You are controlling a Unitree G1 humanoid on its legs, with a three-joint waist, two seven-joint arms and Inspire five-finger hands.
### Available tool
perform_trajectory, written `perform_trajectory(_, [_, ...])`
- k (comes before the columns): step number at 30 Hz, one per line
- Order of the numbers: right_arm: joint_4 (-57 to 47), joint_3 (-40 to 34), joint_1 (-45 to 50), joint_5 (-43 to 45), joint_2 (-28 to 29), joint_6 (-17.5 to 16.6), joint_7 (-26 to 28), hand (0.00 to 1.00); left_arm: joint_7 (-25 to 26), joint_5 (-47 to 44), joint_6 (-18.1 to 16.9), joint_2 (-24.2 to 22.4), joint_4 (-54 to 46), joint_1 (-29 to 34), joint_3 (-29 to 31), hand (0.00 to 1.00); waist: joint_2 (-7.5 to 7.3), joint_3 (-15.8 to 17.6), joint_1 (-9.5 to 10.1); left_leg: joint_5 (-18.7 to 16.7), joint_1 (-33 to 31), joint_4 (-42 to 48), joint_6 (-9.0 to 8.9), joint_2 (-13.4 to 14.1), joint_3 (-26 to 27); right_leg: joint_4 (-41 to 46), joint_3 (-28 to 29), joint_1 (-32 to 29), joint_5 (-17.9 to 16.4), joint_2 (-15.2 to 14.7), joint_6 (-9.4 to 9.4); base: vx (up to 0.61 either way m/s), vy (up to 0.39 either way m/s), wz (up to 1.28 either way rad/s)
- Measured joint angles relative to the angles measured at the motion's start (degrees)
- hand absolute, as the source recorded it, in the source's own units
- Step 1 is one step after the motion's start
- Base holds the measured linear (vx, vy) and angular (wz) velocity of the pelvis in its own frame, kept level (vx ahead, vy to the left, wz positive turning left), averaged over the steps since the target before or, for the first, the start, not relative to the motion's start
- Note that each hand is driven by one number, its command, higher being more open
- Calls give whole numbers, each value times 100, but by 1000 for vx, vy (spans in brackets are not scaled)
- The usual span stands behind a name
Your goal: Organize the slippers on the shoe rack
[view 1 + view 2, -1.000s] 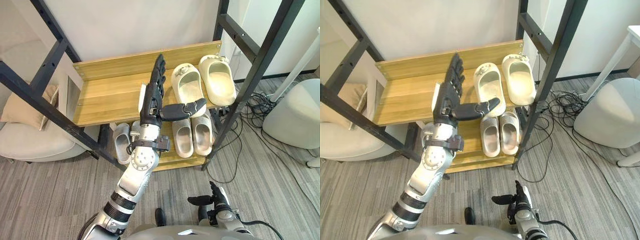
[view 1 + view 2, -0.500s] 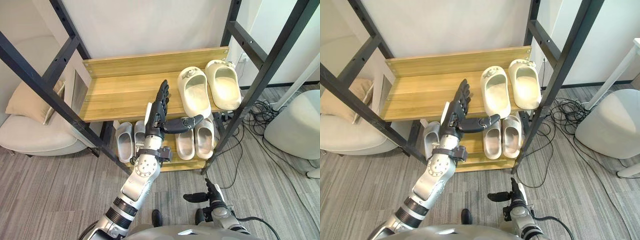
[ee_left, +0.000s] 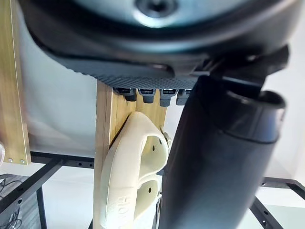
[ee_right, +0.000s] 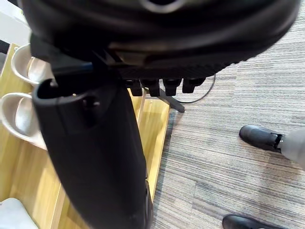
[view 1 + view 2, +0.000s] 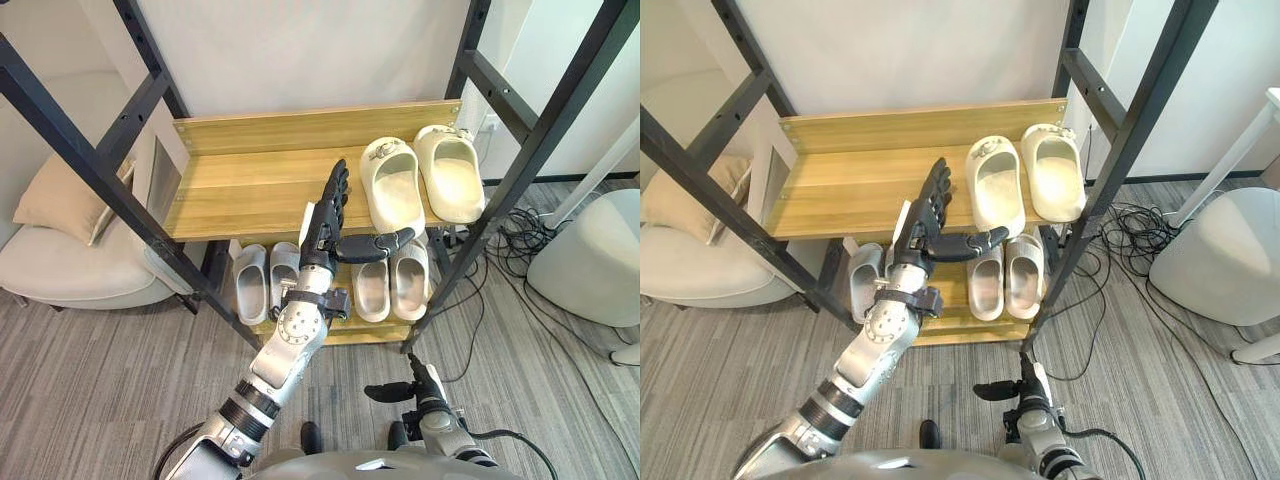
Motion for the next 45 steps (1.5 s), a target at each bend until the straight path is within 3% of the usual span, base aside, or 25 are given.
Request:
perform_trajectory(19, [191, -8, -28, 5, 15, 9, -1, 100, 236, -406, 31, -190, 900, -979, -329, 100, -5, -2, -97, 9, 18, -28, -14, 6, 94, -1, 81, -24, -16, 9, -51, 0, 0, -1])
perform_trajectory(33, [226, -23, -71, 3, 34, 16, 18, 100, 399, -392, 146, -282, 1448, -1516, -6, 100, -30, 6, -166, 16, -173, -30, -24, 16, 289, -2, 152, -307, -111, 19, -489, -45, 18, -9])
perform_trajectory(37, [228, -21, -26, 2, 77, 28, 43, 100, 398, -394, 247, -268, 1639, -1687, 403, 100, -55, 17, -255, 16, -161, -31, -25, 31, 391, -1, 160, -328, -111, 14, -492, -31, 41, -17])
perform_trajectory(43, [226, -26, 5, 2, 72, 55, 43, 100, 402, -393, 272, -233, 1331, -1532, 400, 100, -54, 17, -257, 33, -156, -30, -51, 59, 334, 0, 95, -296, -98, 40, -470, 27, 22, 5])
perform_trajectory(45, [229, -34, -6, 2, 102, 56, 43, 100, 352, -398, 291, -202, 853, -1248, 370, 100, -69, 27, -241, 15, -142, -15, -42, 34, 230, 4, 16, -246, 106, 0, -186, 72, 10, 20])
